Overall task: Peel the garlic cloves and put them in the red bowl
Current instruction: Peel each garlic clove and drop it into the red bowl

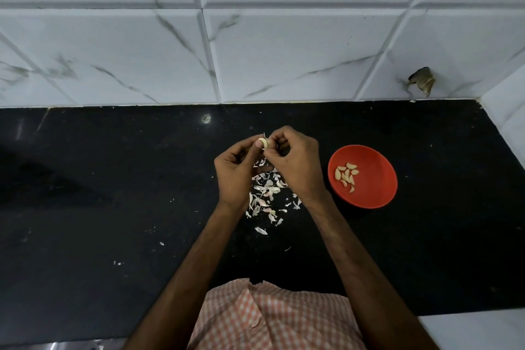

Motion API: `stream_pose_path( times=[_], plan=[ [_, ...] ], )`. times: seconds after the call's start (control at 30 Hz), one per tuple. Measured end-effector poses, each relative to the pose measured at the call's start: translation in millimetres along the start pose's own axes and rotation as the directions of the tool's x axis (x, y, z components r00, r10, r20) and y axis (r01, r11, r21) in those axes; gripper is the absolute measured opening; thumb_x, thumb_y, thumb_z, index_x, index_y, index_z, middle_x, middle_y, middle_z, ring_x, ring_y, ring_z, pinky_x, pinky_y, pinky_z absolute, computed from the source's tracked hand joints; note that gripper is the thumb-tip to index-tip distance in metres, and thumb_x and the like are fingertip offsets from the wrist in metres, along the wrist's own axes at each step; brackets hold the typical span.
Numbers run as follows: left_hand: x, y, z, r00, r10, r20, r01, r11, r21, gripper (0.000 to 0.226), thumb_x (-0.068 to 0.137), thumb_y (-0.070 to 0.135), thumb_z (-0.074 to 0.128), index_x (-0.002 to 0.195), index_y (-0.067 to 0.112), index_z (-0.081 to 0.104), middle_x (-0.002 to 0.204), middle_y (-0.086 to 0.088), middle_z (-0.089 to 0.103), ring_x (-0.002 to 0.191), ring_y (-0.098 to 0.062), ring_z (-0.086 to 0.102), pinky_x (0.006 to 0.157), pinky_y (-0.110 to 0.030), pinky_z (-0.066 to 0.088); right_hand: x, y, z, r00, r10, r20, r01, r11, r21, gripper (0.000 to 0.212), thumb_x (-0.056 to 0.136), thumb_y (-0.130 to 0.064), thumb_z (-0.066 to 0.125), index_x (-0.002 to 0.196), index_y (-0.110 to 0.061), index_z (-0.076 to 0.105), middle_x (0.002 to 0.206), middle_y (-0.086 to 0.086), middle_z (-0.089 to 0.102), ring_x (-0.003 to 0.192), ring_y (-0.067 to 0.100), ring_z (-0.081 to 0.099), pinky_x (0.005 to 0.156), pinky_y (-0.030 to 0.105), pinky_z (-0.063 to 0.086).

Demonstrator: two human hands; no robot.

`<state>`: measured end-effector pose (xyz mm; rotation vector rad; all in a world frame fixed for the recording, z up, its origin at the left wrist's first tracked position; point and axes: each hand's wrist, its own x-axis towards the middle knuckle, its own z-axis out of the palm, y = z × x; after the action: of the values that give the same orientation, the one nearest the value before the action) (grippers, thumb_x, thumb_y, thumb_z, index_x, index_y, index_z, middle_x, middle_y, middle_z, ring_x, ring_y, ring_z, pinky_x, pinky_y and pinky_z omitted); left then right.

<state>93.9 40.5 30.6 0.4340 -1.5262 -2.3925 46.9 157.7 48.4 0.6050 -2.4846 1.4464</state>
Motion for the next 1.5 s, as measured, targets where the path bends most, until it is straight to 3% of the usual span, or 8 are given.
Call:
stream_pose_path(
  times=[0.23, 0.5, 0.63, 0.93, 1.17, 1.3, 1.4, 1.5],
  plan=[
    [2, 1, -2, 0.982, -0.183, 0.049, 0.186, 0.98, -0.067, 0.019, 0.1, 0.012, 0.058, 0.113, 0.006, 0.071, 0.107, -0.017, 0.071, 0.096, -0.031, 0.067, 0.064, -0.034, 0.062, -2, 1, 3, 0.999, 0.031, 0.017, -0.031, 0.999, 0.014, 0.008, 0.088, -0.008, 0.074, 0.093, -0.004, 0.069, 0.081, 0.001, 0.07, 0.072, 0.011, 0.067, 0.066, 0.023, 0.057],
    [4, -1, -9, 0.986, -0.125, 0.111, 0.128, 0.992, -0.023, 0.024, 0.096, 0.005, 0.062, 0.118, 0.001, 0.068, 0.109, -0.017, 0.073, 0.09, -0.023, 0.072, 0.058, -0.026, 0.058, -3, 3, 6, 0.997, 0.074, 0.026, -0.075, 0.996, 0.048, 0.01, 0.088, -0.012, 0.075, 0.092, -0.006, 0.069, 0.08, -0.005, 0.067, 0.071, 0.007, 0.066, 0.064, 0.015, 0.054],
    [4, -2, -11, 0.988, -0.12, 0.092, 0.123, 0.992, -0.024, 0.032, 0.094, 0.005, 0.065, 0.126, 0.001, 0.065, 0.104, -0.016, 0.074, 0.083, -0.018, 0.072, 0.054, -0.026, 0.057, -4, 5, 5, 0.995, 0.091, 0.031, -0.094, 0.993, 0.076, 0.01, 0.089, -0.015, 0.073, 0.092, -0.006, 0.069, 0.081, -0.001, 0.069, 0.071, 0.01, 0.068, 0.064, 0.02, 0.057],
    [8, -7, -18, 0.993, -0.044, 0.107, 0.031, 0.992, 0.123, 0.032, 0.095, 0.008, 0.066, 0.127, 0.005, 0.066, 0.094, -0.006, 0.074, 0.073, -0.006, 0.066, 0.054, -0.026, 0.057, -2, 15, 6, 0.993, 0.111, -0.034, -0.109, 0.991, 0.073, 0.006, 0.098, -0.011, 0.064, 0.099, -0.009, 0.069, 0.081, -0.004, 0.069, 0.071, 0.01, 0.067, 0.062, 0.019, 0.055],
    [10, -13, -22, 0.998, -0.009, 0.063, -0.004, 0.979, 0.202, 0.026, 0.091, 0.005, 0.071, 0.117, 0.009, 0.07, 0.097, -0.003, 0.075, 0.08, -0.01, 0.067, 0.053, -0.023, 0.054, -8, 47, 17, 0.978, 0.198, 0.062, -0.191, 0.977, -0.092, 0.017, 0.09, -0.003, 0.071, 0.106, -0.009, 0.067, 0.095, -0.001, 0.069, 0.085, 0.006, 0.065, 0.075, 0.013, 0.051],
    [11, -18, -25, 0.999, 0.005, 0.046, -0.015, 0.974, 0.225, 0.021, 0.09, 0.003, 0.072, 0.111, 0.007, 0.07, 0.092, -0.001, 0.075, 0.082, -0.011, 0.068, 0.055, -0.025, 0.056, -14, 55, 24, 0.977, 0.174, 0.124, -0.149, 0.971, -0.186, 0.014, 0.099, -0.013, 0.064, 0.102, -0.003, 0.073, 0.094, 0.006, 0.072, 0.082, 0.01, 0.063, 0.075, 0.024, 0.051],
    [12, -20, -27, 1.0, -0.006, 0.005, 0.005, 0.973, 0.233, 0.018, 0.089, 0.004, 0.074, 0.106, 0.004, 0.07, 0.086, 0.0, 0.074, 0.076, -0.009, 0.068, 0.054, -0.024, 0.056, -15, 57, 26, 0.974, 0.21, 0.091, -0.19, 0.964, -0.185, 0.02, 0.096, -0.023, 0.069, 0.089, -0.005, 0.072, 0.083, 0.004, 0.069, 0.073, 0.012, 0.061, 0.066, 0.024, 0.048],
    [15, -24, -31, 0.999, -0.014, -0.052, 0.026, 0.972, 0.233, 0.014, 0.089, 0.006, 0.074, 0.102, 0.004, 0.069, 0.087, -0.005, 0.074, 0.069, -0.007, 0.065, 0.049, -0.023, 0.052, -16, 62, 26, 0.951, 0.302, 0.066, -0.297, 0.952, -0.069, 0.012, 0.086, -0.011, 0.079, 0.09, -0.01, 0.068, 0.085, -0.004, 0.069, 0.079, 0.005, 0.065, 0.071, 0.015, 0.051]
  ],
)
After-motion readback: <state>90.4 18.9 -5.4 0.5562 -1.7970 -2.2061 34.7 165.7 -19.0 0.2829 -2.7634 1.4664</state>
